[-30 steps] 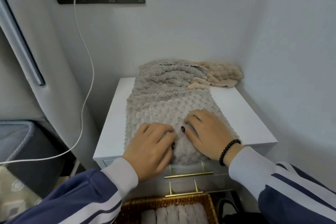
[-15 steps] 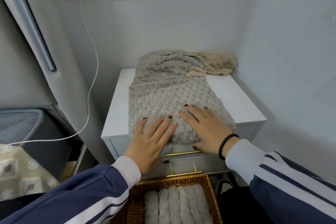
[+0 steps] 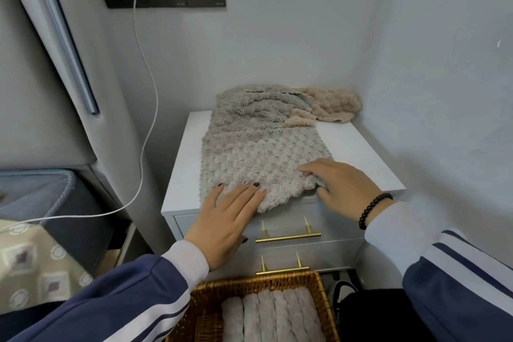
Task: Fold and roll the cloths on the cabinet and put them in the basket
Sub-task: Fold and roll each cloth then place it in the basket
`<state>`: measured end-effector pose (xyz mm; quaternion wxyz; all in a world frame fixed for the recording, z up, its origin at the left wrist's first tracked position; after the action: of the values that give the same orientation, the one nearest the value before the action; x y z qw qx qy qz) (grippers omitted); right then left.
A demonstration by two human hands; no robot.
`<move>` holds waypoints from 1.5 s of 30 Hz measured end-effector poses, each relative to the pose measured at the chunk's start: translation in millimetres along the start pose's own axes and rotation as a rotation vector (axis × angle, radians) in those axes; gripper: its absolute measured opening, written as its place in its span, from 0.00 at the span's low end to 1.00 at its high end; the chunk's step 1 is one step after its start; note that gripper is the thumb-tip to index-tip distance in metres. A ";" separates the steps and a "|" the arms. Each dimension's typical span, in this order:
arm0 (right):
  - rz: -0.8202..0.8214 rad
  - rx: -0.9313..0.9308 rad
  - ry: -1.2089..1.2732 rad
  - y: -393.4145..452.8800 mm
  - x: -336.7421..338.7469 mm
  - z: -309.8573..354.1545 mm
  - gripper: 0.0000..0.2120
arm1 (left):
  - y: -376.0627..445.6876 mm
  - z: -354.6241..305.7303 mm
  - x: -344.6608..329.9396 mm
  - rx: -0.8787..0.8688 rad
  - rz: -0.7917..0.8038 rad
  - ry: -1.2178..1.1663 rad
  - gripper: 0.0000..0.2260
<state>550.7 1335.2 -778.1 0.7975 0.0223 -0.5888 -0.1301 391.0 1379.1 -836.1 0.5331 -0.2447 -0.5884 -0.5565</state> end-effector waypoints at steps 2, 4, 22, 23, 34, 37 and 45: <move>0.026 -0.071 0.088 1.3 0.9 -14.8 0.26 | 0.0 5.9 6.0 0.020 -0.080 -0.116 0.43; 0.022 -0.156 0.216 -0.1 6.4 -29.5 0.24 | -0.3 15.1 15.3 0.020 -0.159 -0.289 0.36; 0.347 -0.512 0.647 -34.4 7.6 -72.8 0.28 | -30.0 68.6 37.2 0.225 -0.110 -0.590 0.18; 0.366 -0.508 0.663 -35.5 6.3 -68.1 0.21 | -29.7 67.0 36.5 0.209 -0.096 -0.563 0.18; 0.203 -0.470 0.595 -34.2 27.5 -78.8 0.20 | -25.1 101.1 51.1 0.629 -0.280 -0.911 0.14; 0.079 -0.450 0.529 -19.5 30.0 -79.9 0.11 | -16.8 107.8 43.6 0.713 -0.255 -0.939 0.19; -0.262 -0.475 0.410 28.9 24.3 -91.8 0.18 | 10.4 145.0 12.2 0.989 -0.201 -0.898 0.20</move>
<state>649.3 1346.6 -778.1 0.8587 -0.0633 -0.3616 -0.3577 344.9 1510.9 -793.8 0.2317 -0.1235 -0.9583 -0.1130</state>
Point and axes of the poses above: each hand's wrist, its own y-axis towards the middle knuckle, its own x-axis out of the back of the hand, z = x × y, the point moved 10 cm from there along y, towards the middle knuckle, and after that the axes turned 4 degrees about -z, right-handed, at the moved point
